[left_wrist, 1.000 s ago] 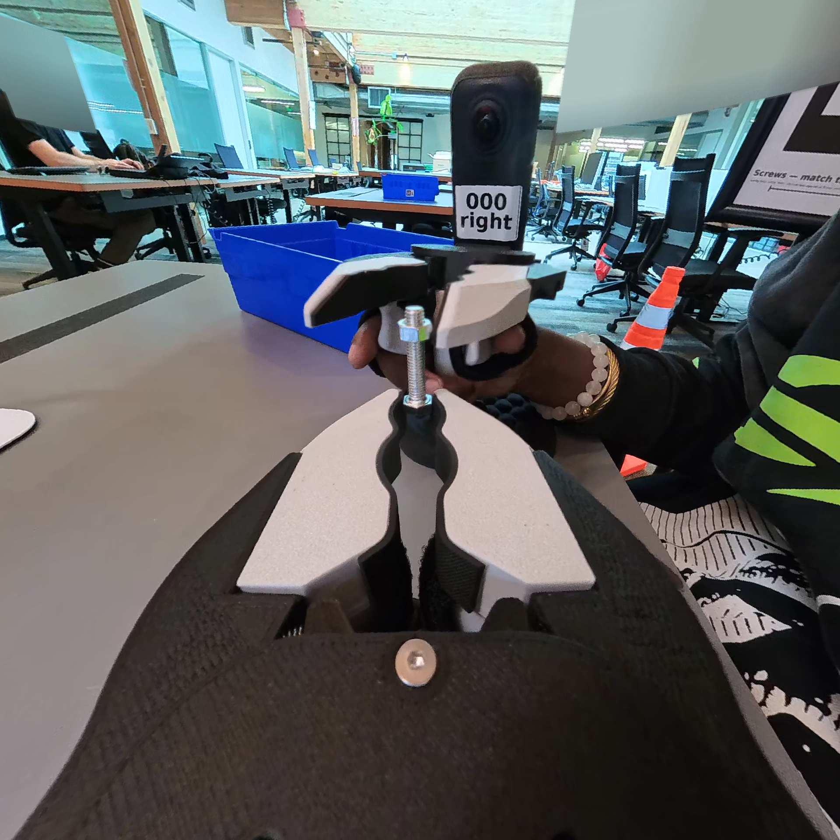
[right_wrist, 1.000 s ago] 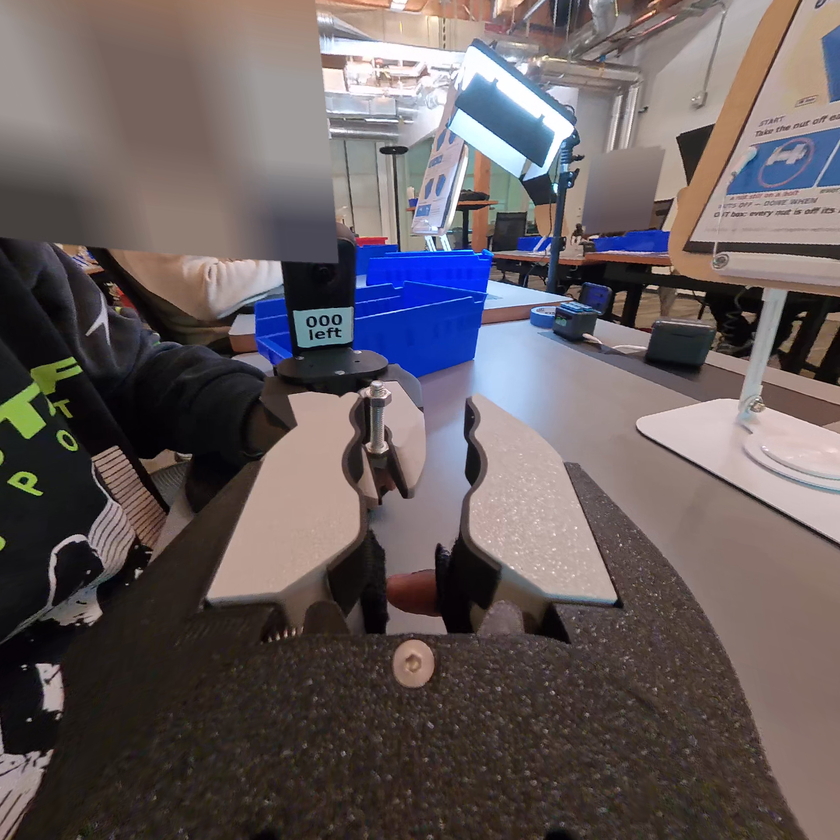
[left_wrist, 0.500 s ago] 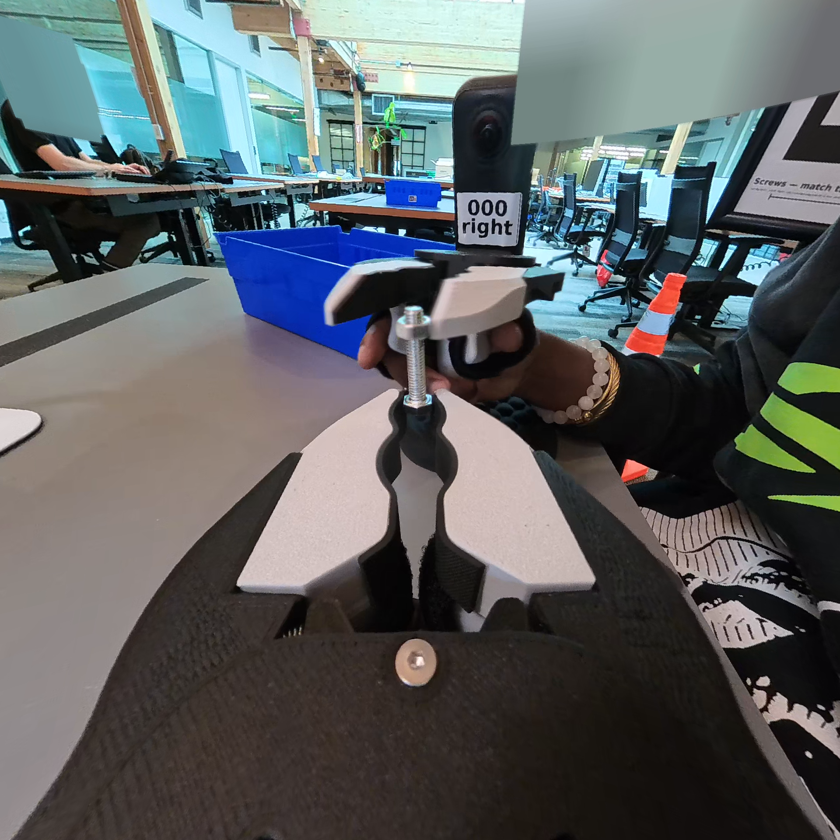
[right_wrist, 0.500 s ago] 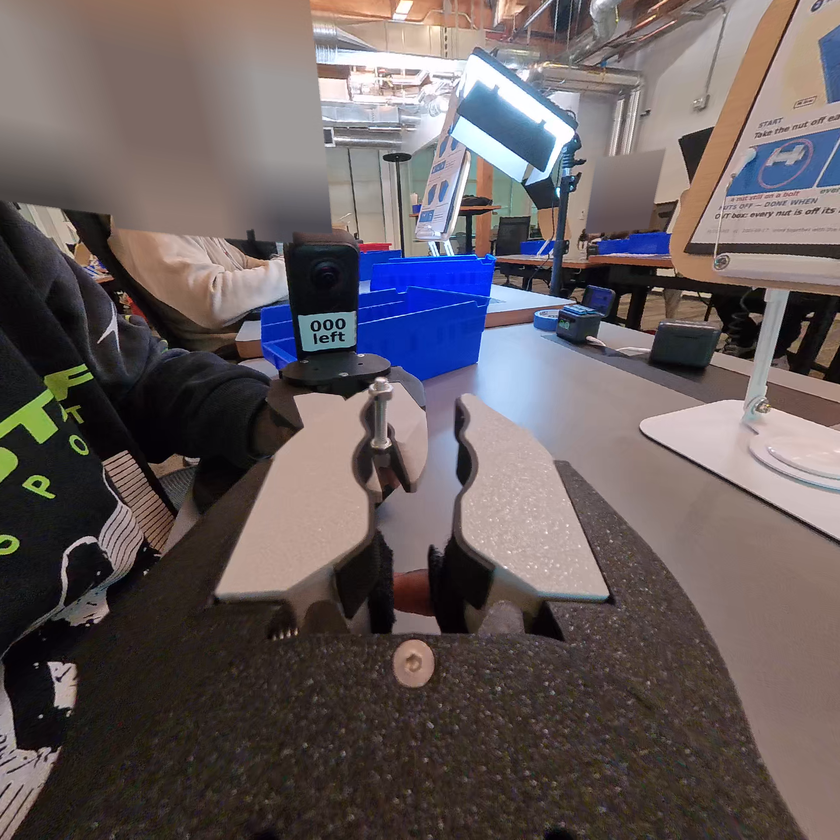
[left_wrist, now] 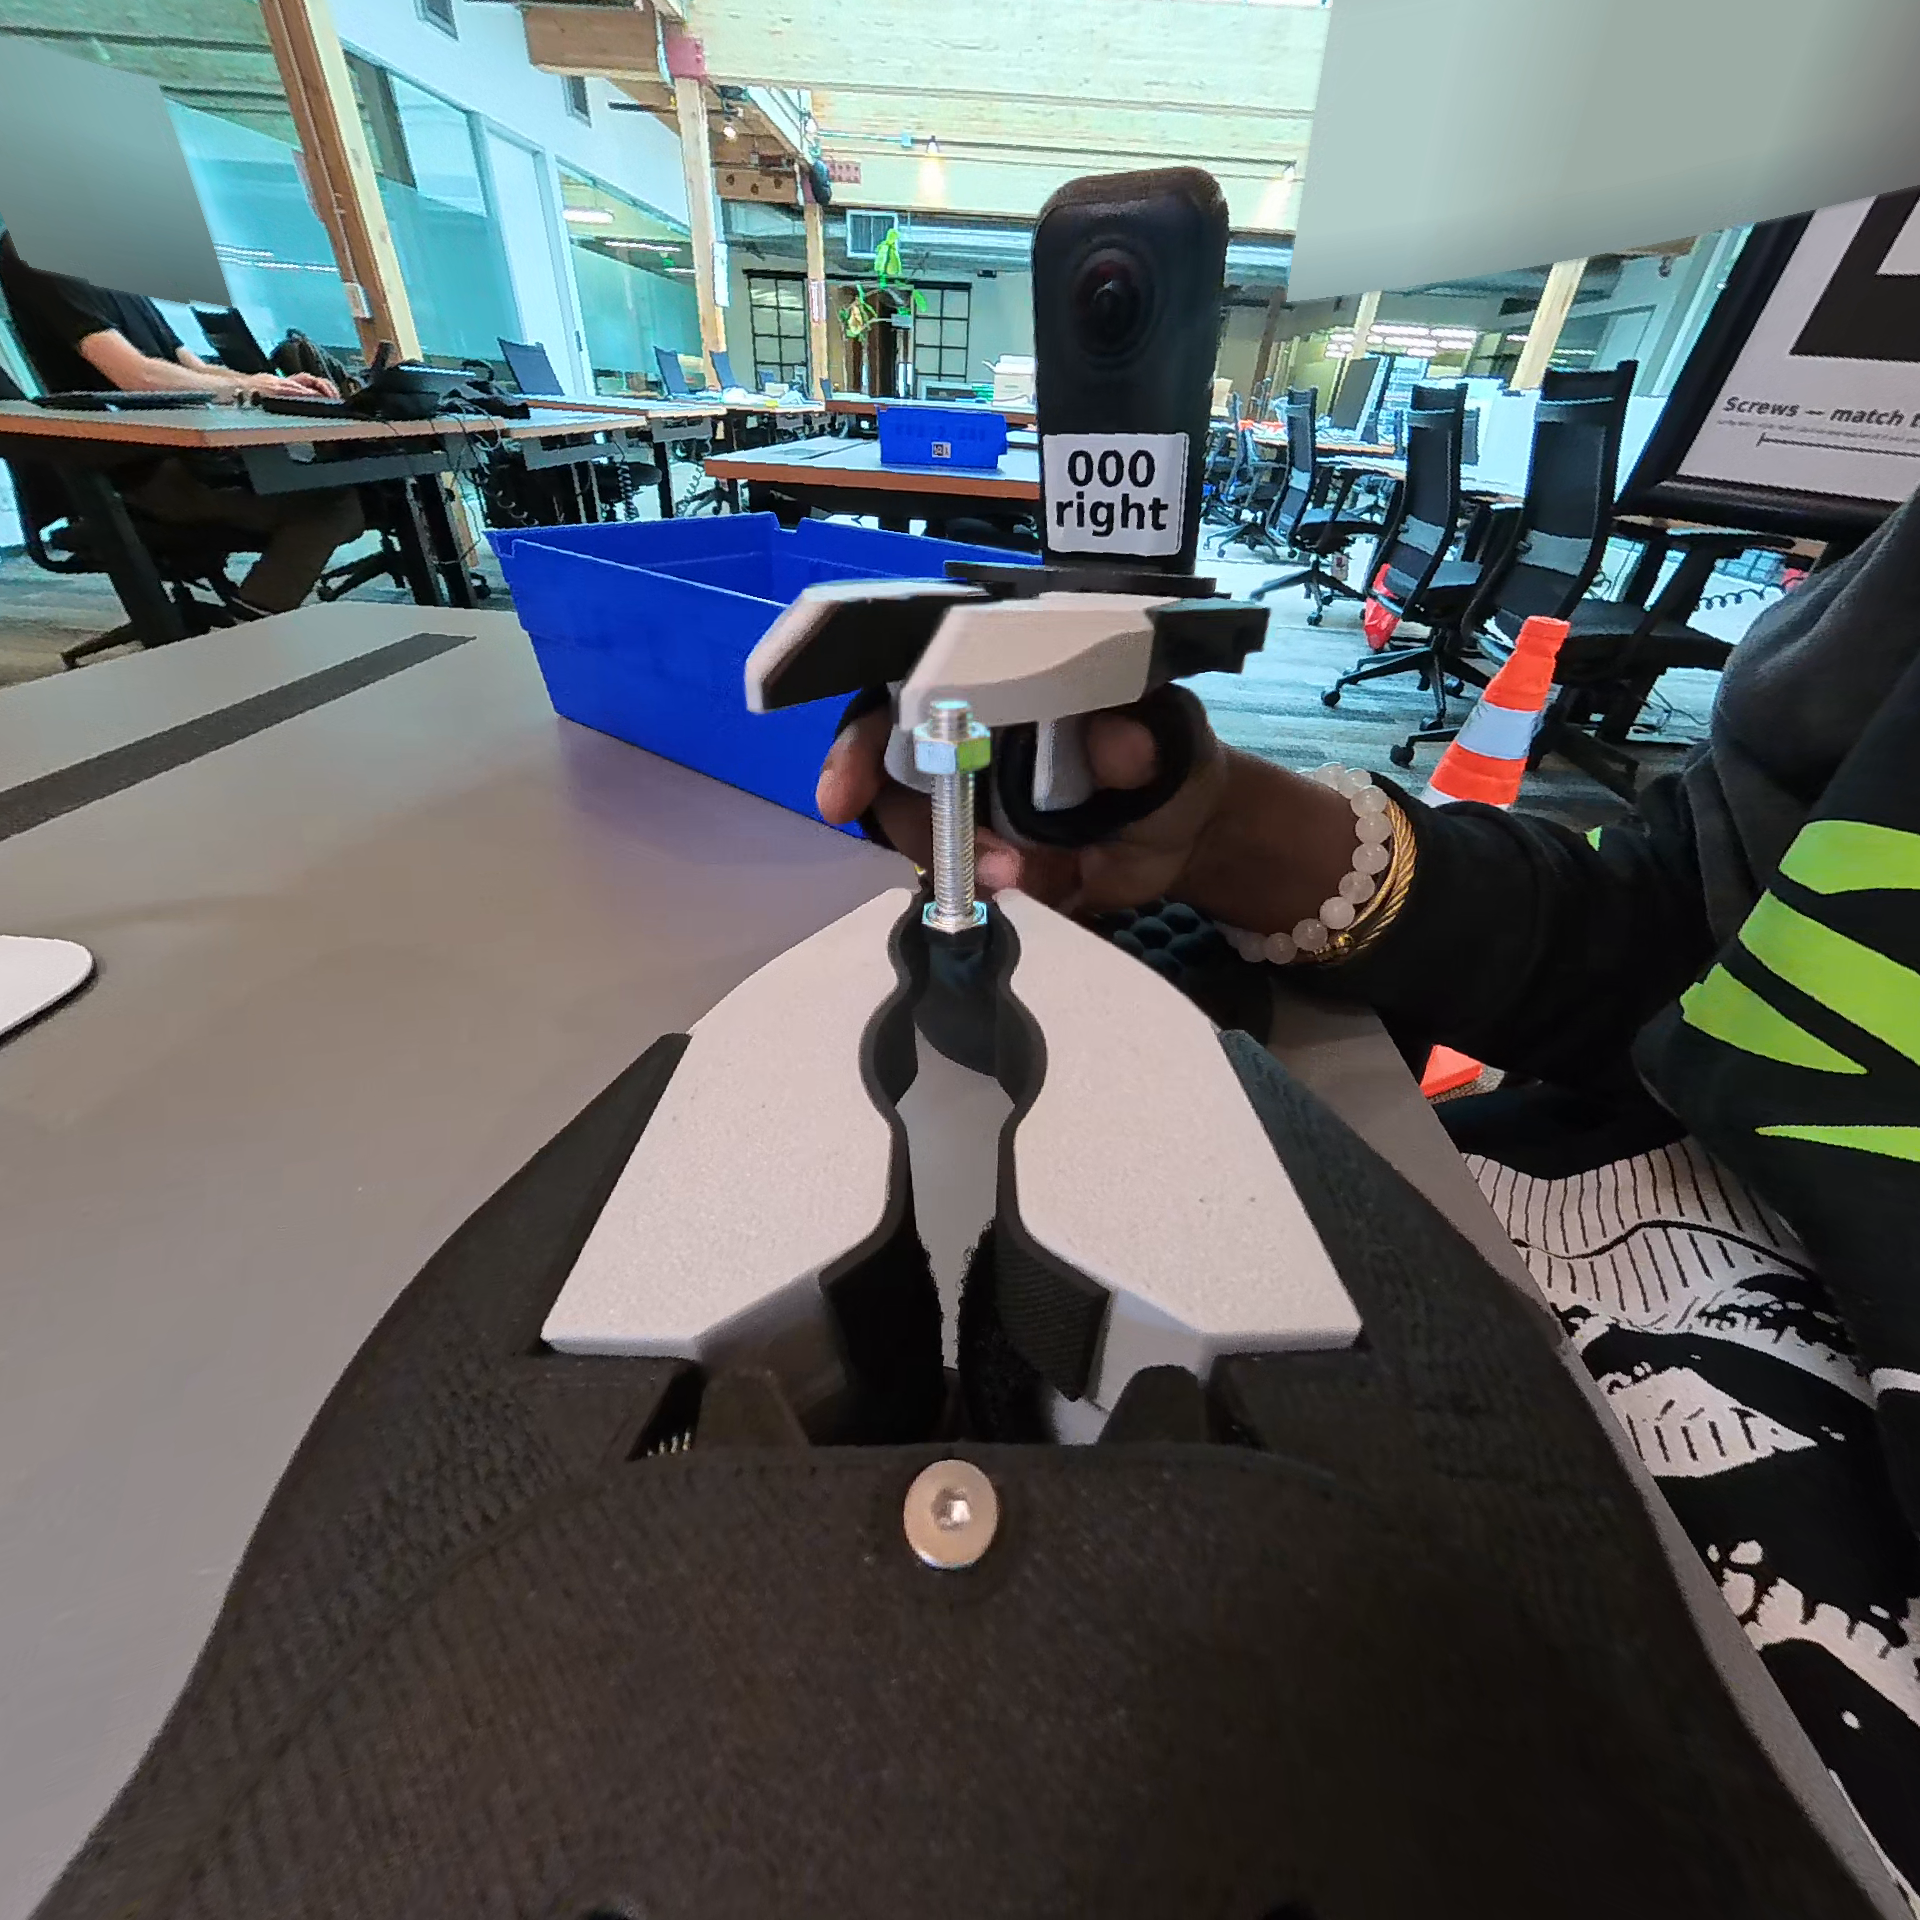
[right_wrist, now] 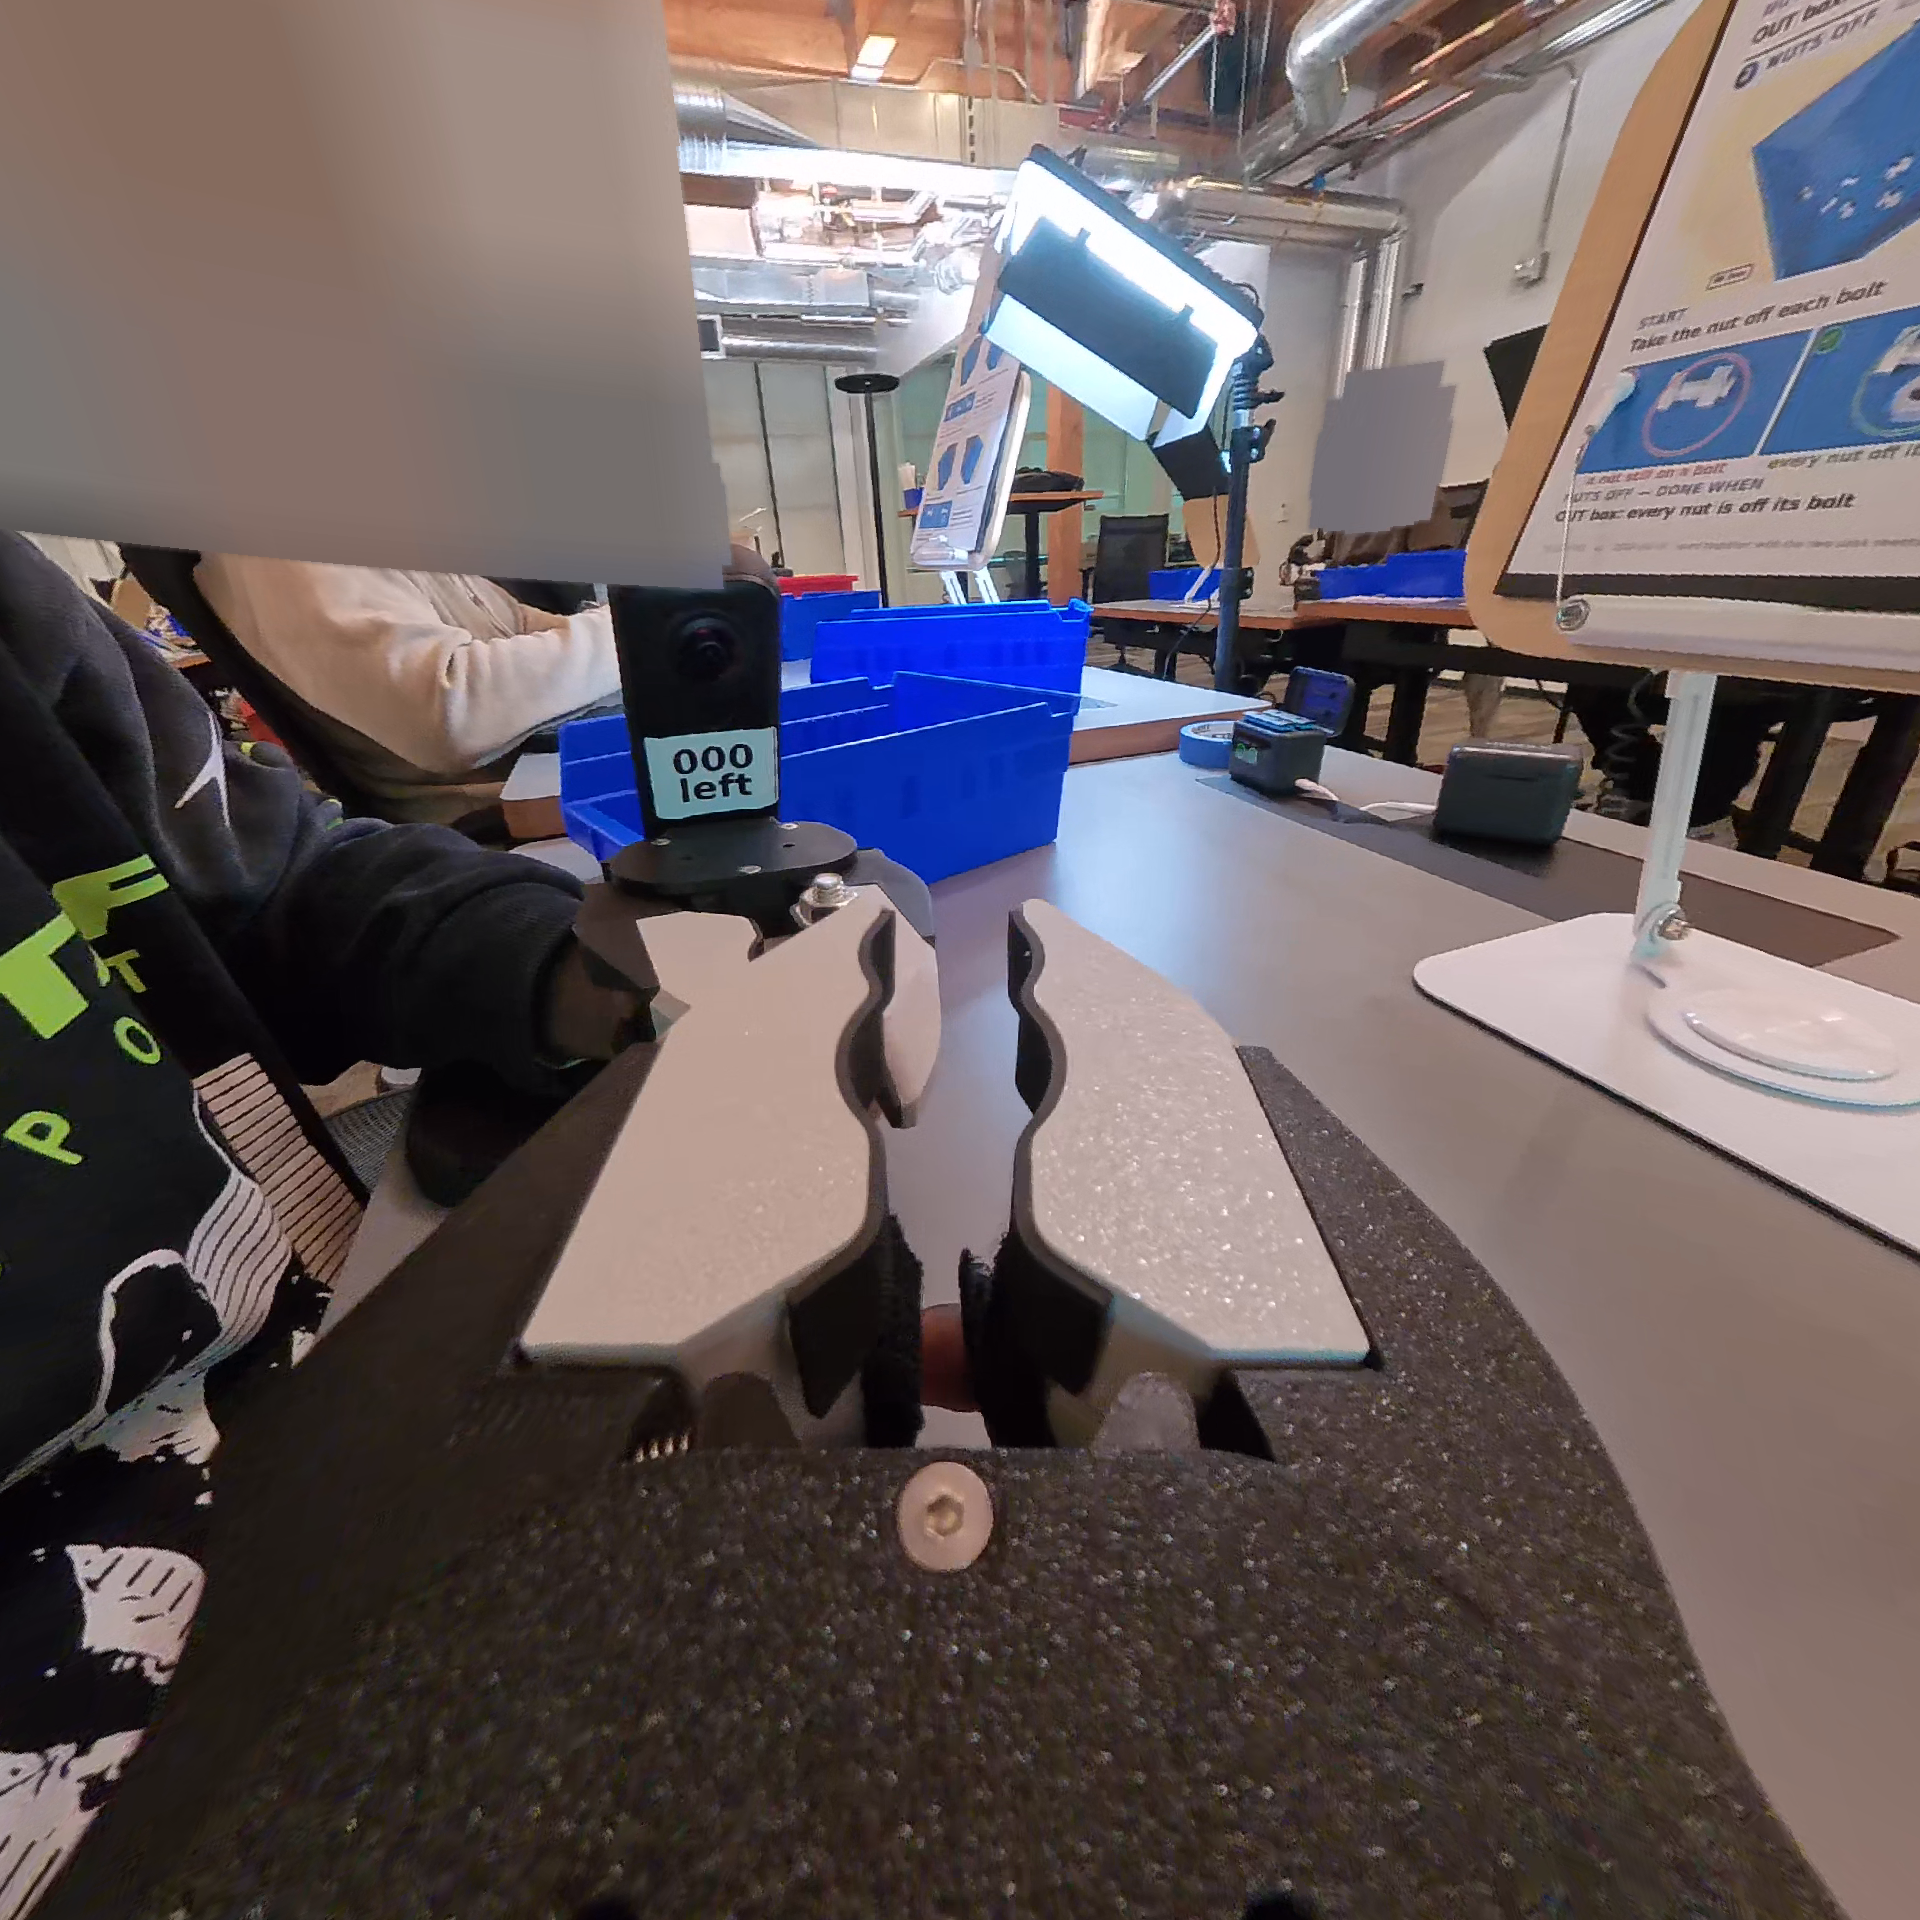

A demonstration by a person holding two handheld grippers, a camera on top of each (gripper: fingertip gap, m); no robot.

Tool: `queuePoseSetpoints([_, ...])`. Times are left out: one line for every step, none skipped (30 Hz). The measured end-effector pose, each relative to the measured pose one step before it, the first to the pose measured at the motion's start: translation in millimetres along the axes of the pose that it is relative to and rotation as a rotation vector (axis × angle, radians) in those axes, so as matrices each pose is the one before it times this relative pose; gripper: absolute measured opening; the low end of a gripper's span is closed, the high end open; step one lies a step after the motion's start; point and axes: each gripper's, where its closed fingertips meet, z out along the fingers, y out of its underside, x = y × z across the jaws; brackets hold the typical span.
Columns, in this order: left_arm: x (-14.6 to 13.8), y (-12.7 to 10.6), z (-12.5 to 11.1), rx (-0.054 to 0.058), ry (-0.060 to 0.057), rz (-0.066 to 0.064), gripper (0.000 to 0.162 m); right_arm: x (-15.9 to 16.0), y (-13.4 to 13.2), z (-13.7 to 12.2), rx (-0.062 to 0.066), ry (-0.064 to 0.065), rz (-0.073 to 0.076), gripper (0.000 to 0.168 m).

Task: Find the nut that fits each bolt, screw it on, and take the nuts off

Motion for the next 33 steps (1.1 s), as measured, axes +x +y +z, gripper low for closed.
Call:
queuePoseSetpoints([0.14, 0.09, 0.04, -0.0007, 0.0005, -0.0005, 0.01, -1.63, -1.05, -0.03, 0.0083, -0.0102, 0.0028, 0.021])
queuePoseSetpoints([-0.18, -0.1, -0.05, 0.0007, 0.0, -0.0012, 0.01, -2.0, -0.47, 0.57, 0.004, -0.0127, 0.0035, 0.025])
queuePoseSetpoints([-0.11, 0.03, -0.11, -0.0003, -0.0005, 0.0001, 0.01, -1.89, 0.3, 0.97, -0.0018, -0.0116, 0.0031, 0.031])
queuePoseSetpoints([-0.03, 0.09, -0.05, -0.0007, 0.0, 0.0005, 0.01, -1.43, 0.62, 1.13, -0.0039, -0.0082, 0.0019, 0.037])
queuePoseSetpoints([0.31, 0.07, 0.07, -0.0004, 0.0008, 0.0008, 0.01, -0.56, 0.78, 0.99, -0.0044, -0.0014, -0.0007, 0.042])
queuePoseSetpoints([0.36, 0.08, 0.15, -0.0005, 0.0012, 0.0015, 0.01, 0.52, 0.83, 0.53, -0.0053, 0.0047, -0.0036, 0.043])
queuePoseSetpoints([0.24, 0.09, 0.09, -0.0007, 0.001, 0.0009, 0.01, 1.07, 0.55, -0.19, -0.0041, 0.0077, -0.0038, 0.042])
queuePoseSetpoints([-0.38, 0.02, -0.06, -0.0002, -0.0024, -0.0008, 0.01, 1.19, -0.36, -0.89, 0.0017, 0.0061, -0.0008, 0.038])
queuePoseSetpoints([0.06, -0.62, -0.32, 0.004, 0.0022, -0.0022, 0.01, 1.53, -1.07, -1.33, 0.007, 0.0072, 0.0019, 0.028])
queuePoseSetpoints([-0.04, -0.27, -0.18, 0.0013, 0.0, -0.0011, 0.01, 1.49, -1.02, -1.25, 0.0067, 0.0069, 0.0009, 0.024])
queuePoseSetpoints([-0.06, 0.27, 0.14, -0.0013, -0.0012, 0.0016, 0.01, 0.07, -0.77, -0.76, 0.0047, -0.0006, 0.0003, 0.022])
queuePoseSetpoints([0.26, 0.2, 0.07, -0.0015, 0.0012, -0.0002, 0.01, -0.8, -0.78, -0.03, 0.0049, -0.0044, 0.0001, 0.023])
queuePoseSetpoints([0.07, -0.07, 0.08, 0.0005, 0.0007, -0.001, 0.01, -1.29, -0.17, 0.5, 0.0012, -0.0066, -0.0009, 0.026])
queuePoseSetpoints([-0.13, 0.03, -0.11, -0.0002, -0.0005, 0.0003, 0.01, -1.6, 0.61, 0.87, -0.0032, -0.0086, -0.001, 0.031])
queuePoseSetpoints([-0.01, 0.24, 0.02, -0.0011, -0.0003, 0.0002, 0.01, -1.28, 0.62, 1.03, -0.004, -0.0067, 0.001, 0.037])
queuePoseSetpoints([0.05, 0.01, -0.04, 0.0, -0.0001, 0.0004, 0.01, -0.74, 0.54, 0.89, -0.0029, -0.0038, 0.0015, 0.042])
queuePoseSetpoints([0.26, -0.06, 0.08, -0.0002, 0.0006, 0.0013, 0.01, -0.24, 0.42, 0.54, -0.0023, -0.0002, -0.0007, 0.045])
queuePoseSetpoints([0.27, 0.12, 0.08, -0.0009, 0.0013, 0.001, 0.01, 0.76, 0.49, 0.07, -0.0033, 0.0064, -0.0029, 0.045])
queuePoseSetpoints([0.25, 0.1, 0.15, 0.0001, 0.0008, 0.0003, 0.01, 1.73, 0.45, -0.45, -0.003, 0.0104, -0.0025, 0.042])
queuePoseSetpoints([-0.35, -0.02, -0.13, 0.0001, -0.0019, -0.001, 0.01, 1.75, -0.13, -0.92, -0.0001, 0.0096, -0.0006, 0.037])
queuePoseSetpoints([0.07, -0.34, -0.23, 0.0025, 0.0021, -0.0014, 0.01, 1.81, -0.33, -1.3, 0.0017, 0.0094, -0.0003, 0.029])
queuePoseSetpoints([-0.06, -0.09, 0.05, 0.0007, -0.0006, -0.0002, 0.01, 1.11, -0.54, -0.89, 0.0029, 0.0053, -0.0007, 0.025])
queuePoseSetpoints([-0.17, 0.15, 0.1, -0.0012, -0.0015, 0.0008, 0.01, -0.73, -0.96, -0.47, 0.0058, -0.0045, 0.0005, 0.024])
queuePoseSetpoints([0.04, 0.22, 0.1, -0.001, 0.0009, -0.0009, 0.01, -1.56, -0.85, 0.25, 0.0064, -0.0095, 0.0018, 0.026])
queuePoseSetpoints([0.0, 0.07, -0.04, 0.0002, 0.0004, -0.0013, 0.01, -1.61, -0.1, 0.6, 0.0014, -0.0091, 0.0019, 0.03])
queuePoseSetpoints([-0.1, 0.05, -0.03, -0.0004, -0.0005, 0.0005, 0.01, -1.42, 0.42, 0.92, -0.0026, -0.0079, 0.0019, 0.036])
queuePoseSetpoints([0.09, 0.15, 0.1, -0.0012, 0.0005, 0.0008, 0.01, -0.8, 0.65, 0.94, -0.0036, -0.0041, 0.0018, 0.042])
queuePoseSetpoints([0.44, 0.06, 0.07, -0.0004, 0.0017, 0.0006, 0.01, -0.06, 0.77, 0.66, -0.0047, 0.0008, -0.0011, 0.045])
queuePoseSetpoints([0.43, -0.09, 0.06, 0.0001, 0.0015, 0.0018, 0.01, 0.69, 0.93, 0.15, -0.0064, 0.0058, -0.0043, 0.044])
queuePoseSetpoints([-0.25, 0.15, 0.1, -0.0011, -0.0021, 0.0008, 0.01, 0.99, 0.5, -0.28, -0.0038, 0.0061, -0.0029, 0.042])
queuePoseSetpoints([-0.62, -0.06, -0.34, 0.0011, -0.0019, -0.0021, 0.01, 1.32, -0.32, -0.87, 0.0021, 0.0069, 0.0005, 0.037])
queuePoseSetpoints([0.07, -0.88, -0.38, 0.0051, 0.0026, -0.0038, 0.01, 2.4, -0.48, -1.23, 0.0028, 0.0133, -0.0001, 0.029])
queuePoseSetpoints([-0.21, -0.23, -0.06, 0.0011, -0.0016, 0.0007, 0.01, 1.29, -0.65, -1.08, 0.0028, 0.0069, -0.0005, 0.026])
